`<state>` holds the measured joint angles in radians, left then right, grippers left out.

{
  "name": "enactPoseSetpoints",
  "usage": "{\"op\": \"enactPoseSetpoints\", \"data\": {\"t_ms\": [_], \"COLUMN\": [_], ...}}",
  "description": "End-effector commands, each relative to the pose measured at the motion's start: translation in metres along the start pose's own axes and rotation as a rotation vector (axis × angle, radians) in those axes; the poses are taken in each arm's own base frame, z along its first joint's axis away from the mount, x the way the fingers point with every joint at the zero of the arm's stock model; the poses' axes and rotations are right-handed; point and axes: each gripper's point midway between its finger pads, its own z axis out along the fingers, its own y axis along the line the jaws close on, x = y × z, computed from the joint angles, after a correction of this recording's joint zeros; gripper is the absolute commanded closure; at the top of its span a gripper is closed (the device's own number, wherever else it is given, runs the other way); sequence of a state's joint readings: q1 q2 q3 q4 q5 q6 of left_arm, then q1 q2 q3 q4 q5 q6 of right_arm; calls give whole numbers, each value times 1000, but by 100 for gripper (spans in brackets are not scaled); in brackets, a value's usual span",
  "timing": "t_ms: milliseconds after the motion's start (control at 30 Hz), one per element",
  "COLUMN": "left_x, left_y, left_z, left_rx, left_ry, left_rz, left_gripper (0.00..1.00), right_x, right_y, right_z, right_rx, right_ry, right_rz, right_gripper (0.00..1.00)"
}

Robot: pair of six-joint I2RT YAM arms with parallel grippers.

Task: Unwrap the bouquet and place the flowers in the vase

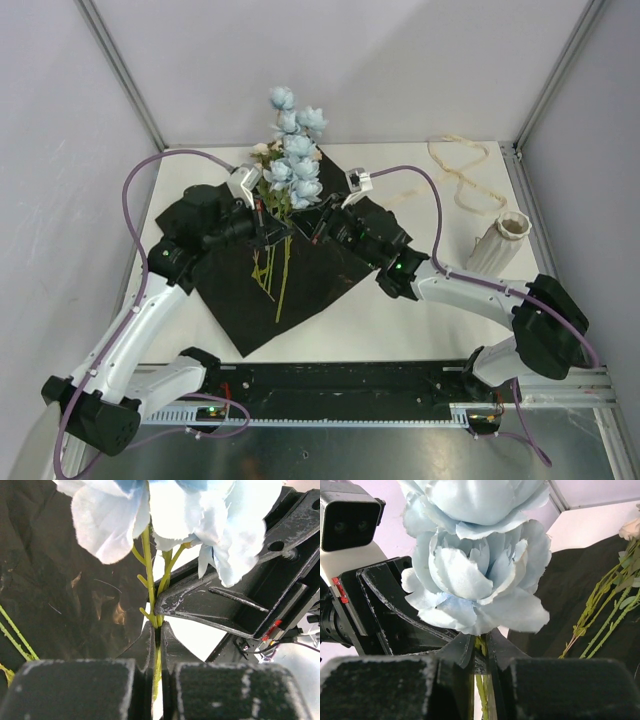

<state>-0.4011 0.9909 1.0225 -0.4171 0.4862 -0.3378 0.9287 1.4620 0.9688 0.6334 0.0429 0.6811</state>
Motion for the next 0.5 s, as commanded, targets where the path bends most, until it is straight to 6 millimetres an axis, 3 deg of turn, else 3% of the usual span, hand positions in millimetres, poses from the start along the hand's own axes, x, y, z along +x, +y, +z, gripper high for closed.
{"op": "enactPoseSetpoints", "data": {"t_ms": [0, 100, 267, 400, 467], "left_x": [5, 5, 6, 5, 5], "left_y": [-25, -26, -26, -26, -26], "left_z": [-8, -9, -8, -9, -9], "left_rx": [117, 119, 121, 122, 117], "left_ry": [18, 17, 22, 18, 13], "left_rz": [45, 47, 44, 46, 48], "left_gripper": [100, 100, 100, 100, 100], "right_x": [-44, -41, -31, -30, -32], "right_y": [15, 16, 18, 18, 18], "right_z": [11, 13, 16, 18, 18], "right_rx": [-43, -50, -68, -66, -64], "right_ry": [-125, -114, -92, -88, -92], "right_rz": [5, 6, 11, 5, -6], "right_gripper": [87, 76, 68, 77, 87]}}
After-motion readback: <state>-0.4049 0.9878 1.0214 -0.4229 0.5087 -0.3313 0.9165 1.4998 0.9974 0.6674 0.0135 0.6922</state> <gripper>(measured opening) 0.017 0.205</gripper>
